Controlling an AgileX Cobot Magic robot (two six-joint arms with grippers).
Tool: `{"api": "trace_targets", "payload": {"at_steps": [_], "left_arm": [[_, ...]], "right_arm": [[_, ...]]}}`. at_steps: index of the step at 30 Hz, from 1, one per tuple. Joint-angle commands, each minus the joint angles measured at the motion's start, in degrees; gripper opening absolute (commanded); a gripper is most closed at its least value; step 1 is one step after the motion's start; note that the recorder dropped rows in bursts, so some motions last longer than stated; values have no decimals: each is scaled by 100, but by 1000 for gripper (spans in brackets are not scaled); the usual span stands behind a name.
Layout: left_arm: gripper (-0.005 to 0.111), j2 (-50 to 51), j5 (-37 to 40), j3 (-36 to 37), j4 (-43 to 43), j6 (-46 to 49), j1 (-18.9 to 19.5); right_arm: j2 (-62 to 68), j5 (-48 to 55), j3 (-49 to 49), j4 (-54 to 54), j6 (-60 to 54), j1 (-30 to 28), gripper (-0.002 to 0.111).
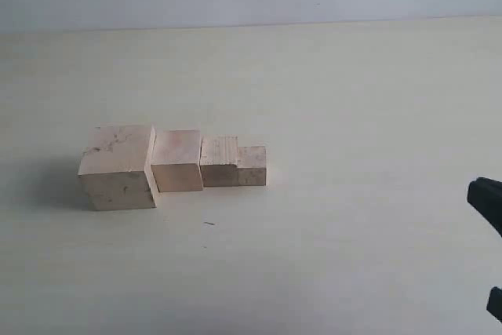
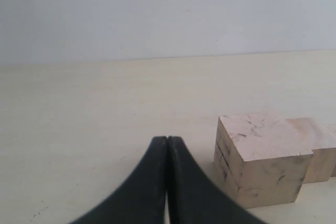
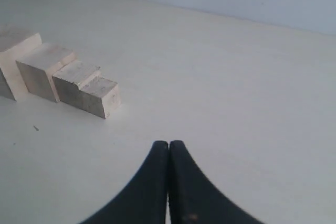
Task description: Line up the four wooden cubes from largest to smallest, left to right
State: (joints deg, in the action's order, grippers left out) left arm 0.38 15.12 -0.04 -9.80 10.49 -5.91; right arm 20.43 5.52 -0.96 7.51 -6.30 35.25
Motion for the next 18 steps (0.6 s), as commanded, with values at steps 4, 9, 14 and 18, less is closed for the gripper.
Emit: {"api": "trace_targets", "payload": {"at_steps": [4,9,14,18], "left_arm": [[0,-38,-18,4,-49,-17,9],[0,-38,-18,4,-49,-17,9],[0,-38,-18,4,-49,-17,9],[0,-38,-18,4,-49,-17,9]], "right_arm": [[-1603,-515,96,4,34,-1743,0],[-2043,-35,96,-6,34,-2603,0],[-2043,307,96,6,164,-2603,0],[-2043,307,96,6,182,-2730,0]]}}
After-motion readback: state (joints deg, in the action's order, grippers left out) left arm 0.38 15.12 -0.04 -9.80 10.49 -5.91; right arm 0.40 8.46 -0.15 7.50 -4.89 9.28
